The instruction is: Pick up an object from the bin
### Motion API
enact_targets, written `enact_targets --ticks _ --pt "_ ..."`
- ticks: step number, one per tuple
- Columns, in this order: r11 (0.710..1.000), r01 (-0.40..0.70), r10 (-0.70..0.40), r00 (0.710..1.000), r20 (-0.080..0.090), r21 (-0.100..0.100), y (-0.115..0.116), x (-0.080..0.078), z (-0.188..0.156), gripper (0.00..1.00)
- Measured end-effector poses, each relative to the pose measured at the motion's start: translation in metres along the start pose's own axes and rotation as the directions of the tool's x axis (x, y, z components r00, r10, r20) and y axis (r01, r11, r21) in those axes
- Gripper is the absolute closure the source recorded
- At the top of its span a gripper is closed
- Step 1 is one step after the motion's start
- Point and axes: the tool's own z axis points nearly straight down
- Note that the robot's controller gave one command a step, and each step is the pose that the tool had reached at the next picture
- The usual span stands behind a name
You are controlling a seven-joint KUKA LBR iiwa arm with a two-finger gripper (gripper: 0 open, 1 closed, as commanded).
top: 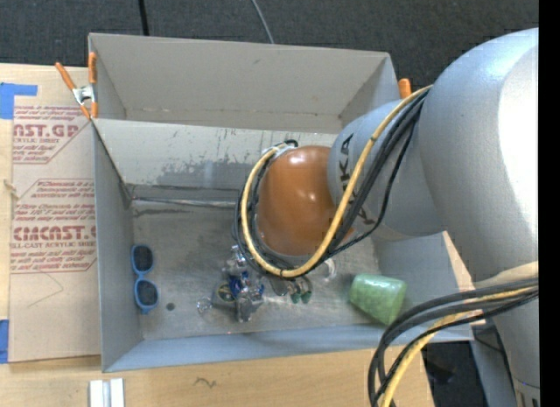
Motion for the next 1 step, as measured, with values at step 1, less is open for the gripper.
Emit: enact_targets --ticks 1 --pt "0.972 0.235 -0.235 0.972 0.005 0.006 -0.0801 -0.032 -0.1886 1.0"
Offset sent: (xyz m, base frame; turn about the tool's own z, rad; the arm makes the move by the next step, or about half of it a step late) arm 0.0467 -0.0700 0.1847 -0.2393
